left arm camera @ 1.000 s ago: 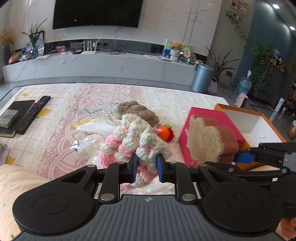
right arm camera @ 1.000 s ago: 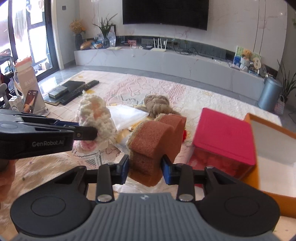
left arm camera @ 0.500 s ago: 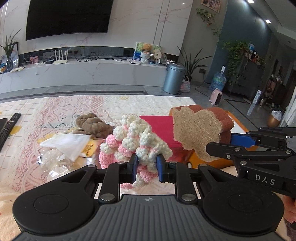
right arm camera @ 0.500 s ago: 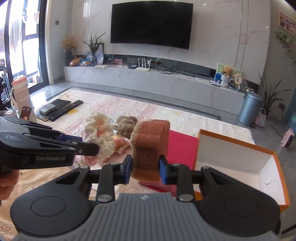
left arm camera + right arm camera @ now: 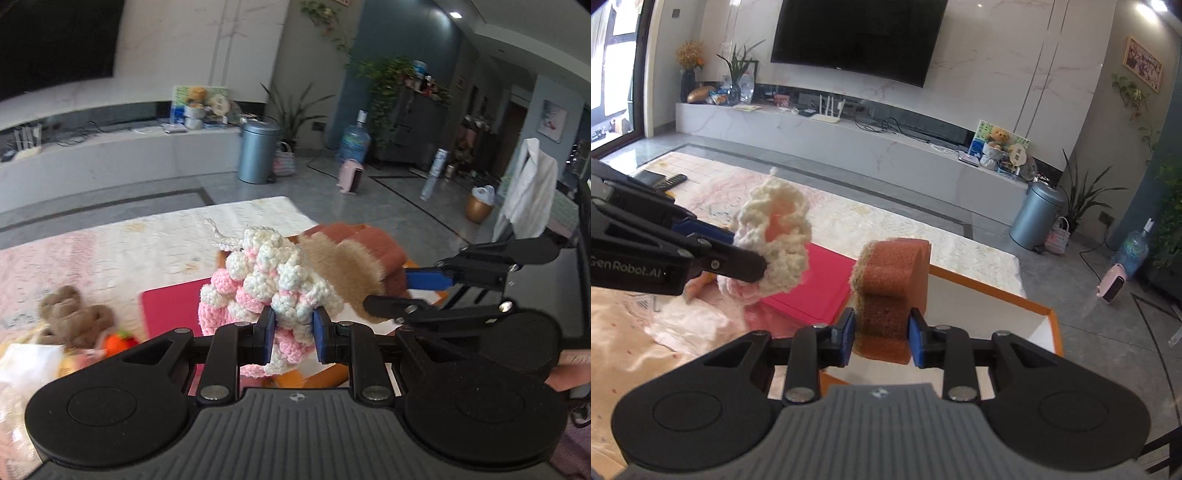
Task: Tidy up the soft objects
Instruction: 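Carry the crocheted toy and sponge into the orange box and release both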
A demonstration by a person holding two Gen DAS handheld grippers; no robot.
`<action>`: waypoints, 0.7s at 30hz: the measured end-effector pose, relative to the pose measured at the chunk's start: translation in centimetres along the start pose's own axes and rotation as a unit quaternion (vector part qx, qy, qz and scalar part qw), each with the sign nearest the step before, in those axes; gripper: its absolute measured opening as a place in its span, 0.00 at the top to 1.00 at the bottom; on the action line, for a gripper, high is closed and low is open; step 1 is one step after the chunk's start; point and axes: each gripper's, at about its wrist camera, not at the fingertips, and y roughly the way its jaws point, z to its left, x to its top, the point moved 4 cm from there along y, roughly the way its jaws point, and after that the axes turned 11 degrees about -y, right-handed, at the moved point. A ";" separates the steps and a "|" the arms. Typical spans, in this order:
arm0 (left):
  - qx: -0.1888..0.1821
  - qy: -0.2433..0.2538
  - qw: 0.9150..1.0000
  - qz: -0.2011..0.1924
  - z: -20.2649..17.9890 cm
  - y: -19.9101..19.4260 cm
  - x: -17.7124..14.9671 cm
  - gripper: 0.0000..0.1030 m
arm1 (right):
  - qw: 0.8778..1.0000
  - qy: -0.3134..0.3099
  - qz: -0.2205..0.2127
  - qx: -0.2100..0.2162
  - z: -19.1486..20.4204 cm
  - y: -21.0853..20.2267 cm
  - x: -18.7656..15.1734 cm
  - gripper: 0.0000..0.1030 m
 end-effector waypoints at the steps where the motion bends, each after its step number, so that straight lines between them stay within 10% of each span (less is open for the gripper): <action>1: -0.006 -0.004 1.000 0.008 -0.3 0.9 0.4 0.77 | 1.000 -0.003 0.006 -0.001 -0.6 0.4 -0.3 0.71; 21: 0.021 -0.080 0.979 0.185 -0.8 16.1 1.0 0.77 | 0.987 -0.069 0.142 0.035 -5.5 12.1 -4.8 0.71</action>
